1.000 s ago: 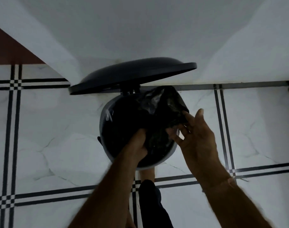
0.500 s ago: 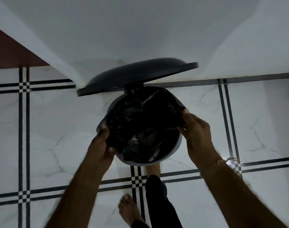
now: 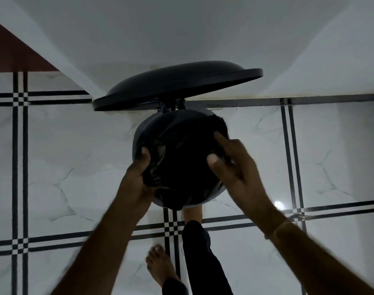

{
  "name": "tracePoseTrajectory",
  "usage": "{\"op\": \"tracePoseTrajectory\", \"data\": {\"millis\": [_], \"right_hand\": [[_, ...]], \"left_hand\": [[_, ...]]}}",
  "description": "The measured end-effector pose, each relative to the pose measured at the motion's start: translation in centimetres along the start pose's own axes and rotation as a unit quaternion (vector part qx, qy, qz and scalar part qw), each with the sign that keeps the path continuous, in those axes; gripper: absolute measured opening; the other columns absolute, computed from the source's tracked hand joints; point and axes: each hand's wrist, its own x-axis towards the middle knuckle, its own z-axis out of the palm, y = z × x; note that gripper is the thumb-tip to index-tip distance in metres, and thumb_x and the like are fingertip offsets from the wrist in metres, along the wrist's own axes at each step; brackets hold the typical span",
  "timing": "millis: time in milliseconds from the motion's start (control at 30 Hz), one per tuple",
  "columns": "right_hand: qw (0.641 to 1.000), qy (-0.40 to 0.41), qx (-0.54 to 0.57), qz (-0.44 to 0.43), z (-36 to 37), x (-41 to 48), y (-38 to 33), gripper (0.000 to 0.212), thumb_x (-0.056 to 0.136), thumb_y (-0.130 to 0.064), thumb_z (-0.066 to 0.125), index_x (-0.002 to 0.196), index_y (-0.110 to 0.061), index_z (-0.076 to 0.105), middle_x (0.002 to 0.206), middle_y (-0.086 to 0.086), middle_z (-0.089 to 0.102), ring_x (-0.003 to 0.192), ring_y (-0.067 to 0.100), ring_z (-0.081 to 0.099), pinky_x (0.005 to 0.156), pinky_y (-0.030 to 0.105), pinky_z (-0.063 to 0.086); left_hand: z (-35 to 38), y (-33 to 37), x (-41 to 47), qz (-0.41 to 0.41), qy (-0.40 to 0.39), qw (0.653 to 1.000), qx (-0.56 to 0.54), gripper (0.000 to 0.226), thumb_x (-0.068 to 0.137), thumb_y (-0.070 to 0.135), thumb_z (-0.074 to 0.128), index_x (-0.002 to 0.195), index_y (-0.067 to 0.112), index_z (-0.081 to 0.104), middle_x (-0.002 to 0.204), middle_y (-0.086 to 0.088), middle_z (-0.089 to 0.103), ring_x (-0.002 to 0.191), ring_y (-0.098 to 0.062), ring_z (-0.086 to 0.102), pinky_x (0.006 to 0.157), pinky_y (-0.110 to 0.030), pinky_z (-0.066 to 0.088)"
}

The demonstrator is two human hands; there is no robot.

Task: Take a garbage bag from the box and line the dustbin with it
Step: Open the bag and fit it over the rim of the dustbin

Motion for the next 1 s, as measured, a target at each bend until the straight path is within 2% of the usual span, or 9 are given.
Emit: {"op": "tracePoseTrajectory", "data": {"millis": [67, 167, 300, 433, 500, 567, 667, 800, 1000], "right_hand": [[0.989, -0.074, -0.102, 0.078, 1.3, 1.0, 0.8, 0.045, 0.1, -0.028, 0.064, 0.142, -0.013, 0.057, 0.129, 0.002, 0.065, 0.117, 0.008, 0.065, 0.098, 0.03, 0.057], [0.955, -0.004, -0.26, 0.139, 1.5, 2.4, 2.1, 0.038, 0.097, -0.015, 0.063, 0.134, -0.013, 0.065, 0.134, 0.012, 0.067, 0.119, 0.033, 0.067, 0.1, 0.044, 0.056], [0.913, 0.116, -0.367, -0.134, 1.2, 2.0, 0.8, 0.052, 0.089, -0.025, 0.065, 0.141, -0.019, 0.058, 0.152, 0.005, 0.048, 0.127, 0.027, 0.056, 0.085, 0.037, 0.059], [0.898, -0.159, -0.326, -0.248, 2.5, 6.5, 0.3, 0.069, 0.092, -0.044, 0.062, 0.155, -0.018, 0.046, 0.161, 0.003, 0.045, 0.154, 0.029, 0.034, 0.121, 0.059, 0.031], [0.904, -0.267, -0.285, -0.175, 2.6, 8.4, -0.2, 0.057, 0.092, -0.045, 0.067, 0.143, -0.019, 0.061, 0.149, -0.004, 0.057, 0.148, 0.016, 0.042, 0.122, 0.047, 0.035], [0.924, -0.314, -0.213, -0.046, 1.8, 9.4, -1.1, 0.03, 0.092, -0.038, 0.074, 0.118, -0.023, 0.074, 0.114, -0.021, 0.07, 0.116, -0.01, 0.061, 0.102, 0.018, 0.048], [0.953, -0.26, -0.155, 0.001, 0.2, 10.2, -1.4, 0.018, 0.089, -0.04, 0.078, 0.078, -0.03, 0.068, 0.079, -0.015, 0.069, 0.085, 0.004, 0.07, 0.083, 0.021, 0.055], [0.957, -0.18, -0.227, -0.005, -0.7, 10.2, -0.6, 0.018, 0.093, -0.04, 0.073, 0.078, -0.039, 0.062, 0.089, -0.013, 0.066, 0.092, 0.013, 0.068, 0.09, 0.035, 0.058], [0.984, -0.079, -0.155, 0.026, -1.1, 9.6, 0.1, 0.039, 0.096, -0.048, 0.065, 0.086, -0.011, 0.071, 0.083, 0.008, 0.073, 0.085, 0.027, 0.074, 0.087, 0.046, 0.062]], "left_hand": [[1.3, 0.1, 0.5, -0.018, 0.019, 0.999, -0.024, 0.055, 0.104, 0.044, 0.045, 0.145, 0.009, 0.055, 0.141, -0.015, 0.064, 0.132, -0.033, 0.06, 0.101, -0.047, 0.055], [1.4, 0.6, 1.1, -0.015, 0.05, 0.998, -0.017, 0.055, 0.101, 0.045, 0.053, 0.142, 0.01, 0.058, 0.139, -0.015, 0.066, 0.131, -0.035, 0.06, 0.099, -0.049, 0.053], [1.2, 1.4, 0.4, 0.056, -0.049, 0.965, 0.252, 0.039, 0.1, 0.044, 0.06, 0.132, 0.023, 0.068, 0.129, -0.003, 0.073, 0.125, -0.023, 0.065, 0.105, -0.046, 0.051], [1.3, 3.1, -1.0, 0.05, -0.155, 0.923, 0.349, 0.033, 0.098, 0.032, 0.058, 0.122, 0.014, 0.071, 0.116, -0.006, 0.078, 0.116, -0.02, 0.071, 0.095, -0.035, 0.057], [0.7, 4.3, -0.8, 0.055, -0.165, 0.934, 0.314, 0.034, 0.098, 0.032, 0.061, 0.122, 0.011, 0.072, 0.116, -0.011, 0.077, 0.114, -0.024, 0.072, 0.09, -0.033, 0.059], [-0.4, 5.4, -0.3, 0.073, -0.126, 0.95, 0.276, 0.042, 0.089, 0.044, 0.071, 0.115, 0.011, 0.077, 0.112, -0.014, 0.078, 0.112, -0.031, 0.073, 0.086, -0.035, 0.062], [-1.7, 6.2, 0.4, 0.109, -0.046, 0.96, 0.253, 0.045, 0.089, 0.039, 0.067, 0.118, 0.005, 0.074, 0.115, -0.016, 0.077, 0.116, -0.036, 0.07, 0.097, -0.043, 0.059], [-2.5, 5.8, 0.7, 0.16, 0.019, 0.953, 0.257, 0.036, 0.099, 0.031, 0.057, 0.12, 0.007, 0.073, 0.114, -0.016, 0.077, 0.111, -0.032, 0.073, 0.096, -0.044, 0.059], [-3.2, 5.5, 1.5, 0.071, 0.001, 0.985, 0.157, 0.047, 0.105, 0.033, 0.048, 0.14, 0.004, 0.059, 0.136, -0.015, 0.067, 0.124, -0.028, 0.066, 0.105, -0.04, 0.054]]}}
